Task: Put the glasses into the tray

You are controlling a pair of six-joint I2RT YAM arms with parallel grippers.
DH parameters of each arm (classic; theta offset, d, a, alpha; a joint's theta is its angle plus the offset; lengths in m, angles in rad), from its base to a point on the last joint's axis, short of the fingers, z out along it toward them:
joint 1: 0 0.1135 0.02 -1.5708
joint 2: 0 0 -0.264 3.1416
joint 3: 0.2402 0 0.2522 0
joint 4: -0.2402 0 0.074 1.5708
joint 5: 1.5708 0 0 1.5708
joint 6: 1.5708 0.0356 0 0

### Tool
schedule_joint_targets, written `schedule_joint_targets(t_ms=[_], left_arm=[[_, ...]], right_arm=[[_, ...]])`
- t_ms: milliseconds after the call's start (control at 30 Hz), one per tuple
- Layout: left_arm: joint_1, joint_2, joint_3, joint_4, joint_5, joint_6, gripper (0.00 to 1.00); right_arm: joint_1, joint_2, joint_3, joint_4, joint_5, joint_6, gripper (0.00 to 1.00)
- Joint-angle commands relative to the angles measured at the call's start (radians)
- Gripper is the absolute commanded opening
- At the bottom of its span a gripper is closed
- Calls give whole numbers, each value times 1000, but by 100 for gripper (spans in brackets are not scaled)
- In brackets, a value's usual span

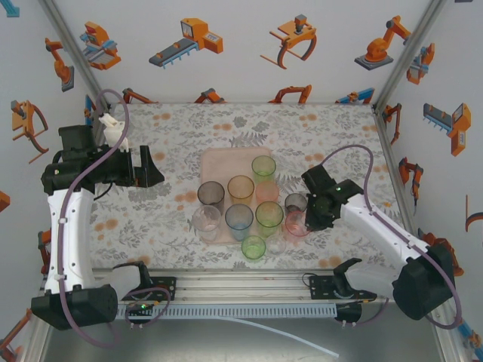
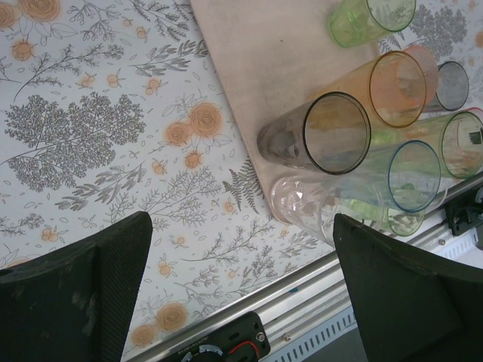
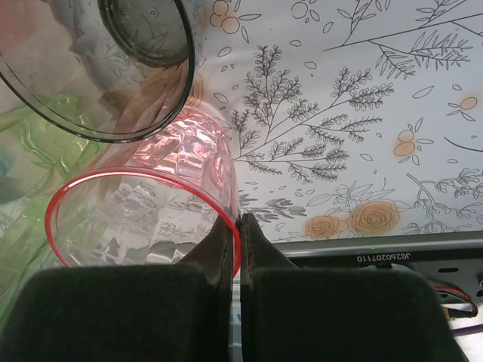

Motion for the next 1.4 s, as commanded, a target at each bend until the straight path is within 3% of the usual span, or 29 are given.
schedule_joint_targets(t_ms=[0,867,1367], left_arm=[[7,-21,-4,-1,5,22,97],[7,-27,-3,0,10,25,97],[8,-26,-8,6,16,25,97]], right_arm=[[7,-32,41,-42,22,-4,0],[7,-51,297,-273,126,-29,0],[4,206,799,-353,182,-194,0]])
